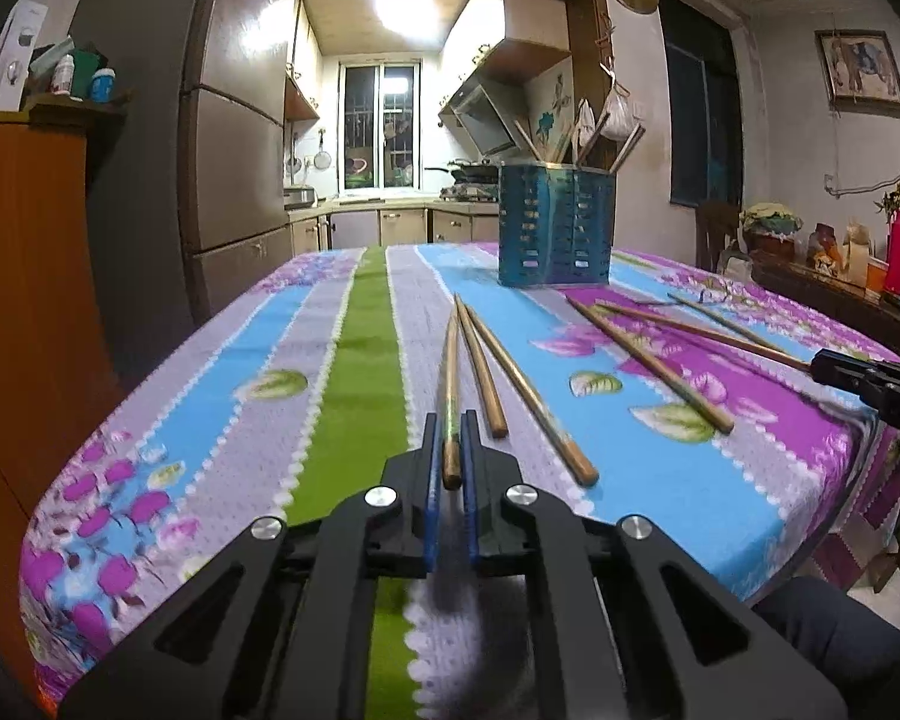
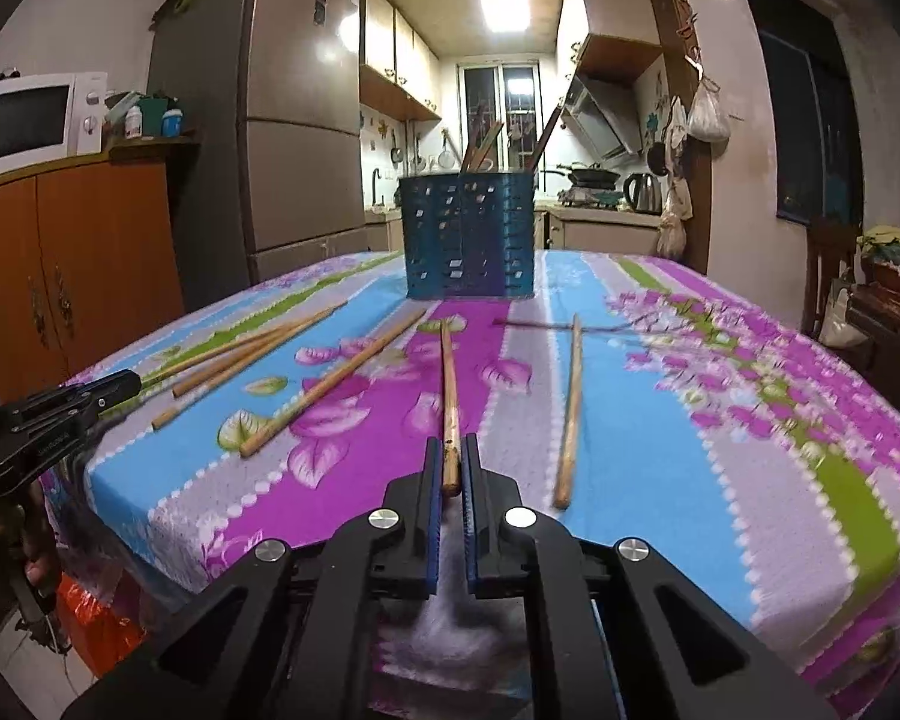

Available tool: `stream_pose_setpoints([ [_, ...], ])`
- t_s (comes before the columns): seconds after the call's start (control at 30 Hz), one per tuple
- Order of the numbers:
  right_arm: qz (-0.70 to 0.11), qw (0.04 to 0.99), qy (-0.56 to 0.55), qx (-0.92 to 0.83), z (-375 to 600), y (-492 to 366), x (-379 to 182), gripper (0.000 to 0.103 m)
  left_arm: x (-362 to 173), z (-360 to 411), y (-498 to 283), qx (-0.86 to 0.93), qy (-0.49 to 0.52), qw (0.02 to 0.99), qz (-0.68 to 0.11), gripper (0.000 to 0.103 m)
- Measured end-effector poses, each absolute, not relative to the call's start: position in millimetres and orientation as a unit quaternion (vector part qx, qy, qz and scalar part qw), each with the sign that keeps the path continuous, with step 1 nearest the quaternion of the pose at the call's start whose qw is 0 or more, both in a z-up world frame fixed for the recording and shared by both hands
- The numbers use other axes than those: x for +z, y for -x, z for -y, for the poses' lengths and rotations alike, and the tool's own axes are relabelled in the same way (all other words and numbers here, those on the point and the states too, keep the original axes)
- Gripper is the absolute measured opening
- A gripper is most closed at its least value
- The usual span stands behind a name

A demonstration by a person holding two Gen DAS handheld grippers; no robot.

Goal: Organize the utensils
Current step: 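Close the left gripper on a chopstick while the right gripper grasps another, then lift both chopsticks, carry them above the blue holder and lower them in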

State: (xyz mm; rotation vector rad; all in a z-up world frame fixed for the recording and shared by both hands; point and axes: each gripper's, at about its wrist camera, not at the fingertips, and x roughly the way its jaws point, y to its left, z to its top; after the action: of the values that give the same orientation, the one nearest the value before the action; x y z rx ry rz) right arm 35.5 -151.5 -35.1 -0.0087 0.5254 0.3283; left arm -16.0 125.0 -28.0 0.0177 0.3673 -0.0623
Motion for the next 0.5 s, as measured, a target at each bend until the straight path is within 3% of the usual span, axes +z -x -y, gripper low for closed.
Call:
stream_pose_setpoints([
  [0.5,-0.159,0.963,0.053,0.213,167.9,-77.9,99.9,0.007,88.3,-113.7,-16.2,-0.064,-0.057,0.993,-0.075,0.005],
])
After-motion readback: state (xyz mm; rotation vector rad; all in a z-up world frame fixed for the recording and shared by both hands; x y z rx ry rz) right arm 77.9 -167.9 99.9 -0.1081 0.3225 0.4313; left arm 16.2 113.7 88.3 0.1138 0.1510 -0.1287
